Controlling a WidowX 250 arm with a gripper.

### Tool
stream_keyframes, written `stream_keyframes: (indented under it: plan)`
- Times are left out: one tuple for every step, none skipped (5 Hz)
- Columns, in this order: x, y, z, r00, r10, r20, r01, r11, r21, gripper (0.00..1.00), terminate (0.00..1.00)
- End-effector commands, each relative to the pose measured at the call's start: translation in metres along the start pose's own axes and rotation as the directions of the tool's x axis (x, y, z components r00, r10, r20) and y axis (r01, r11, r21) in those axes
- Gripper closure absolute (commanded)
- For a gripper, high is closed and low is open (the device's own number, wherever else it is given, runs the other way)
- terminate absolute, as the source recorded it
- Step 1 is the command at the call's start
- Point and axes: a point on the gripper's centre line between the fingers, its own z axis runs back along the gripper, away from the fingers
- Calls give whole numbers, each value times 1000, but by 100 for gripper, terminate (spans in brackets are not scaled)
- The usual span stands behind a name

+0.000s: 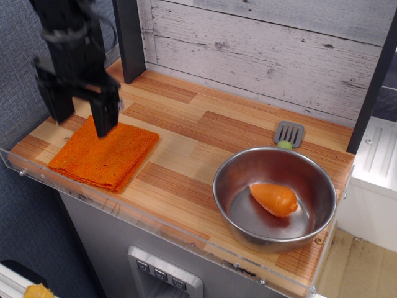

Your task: Move the orange towel straight to the back of the table up against the brick wall.

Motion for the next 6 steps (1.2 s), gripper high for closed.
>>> stream_keyframes:
  plan:
    - [8,11,-29,998,-46,48,44,999,29,0,0]
    - [9,15,-35,996,-60,62,57,997,43,0,0]
    - [11,14,-40,992,-93,82,90,995,40,0,0]
    - [10,12,-48,990,-99,104,95,995,39,0,0]
    - [9,8,-60,991,-99,88,99,995,3,0,0]
    - [9,1,-68,988,-125,87,127,992,-17,0,0]
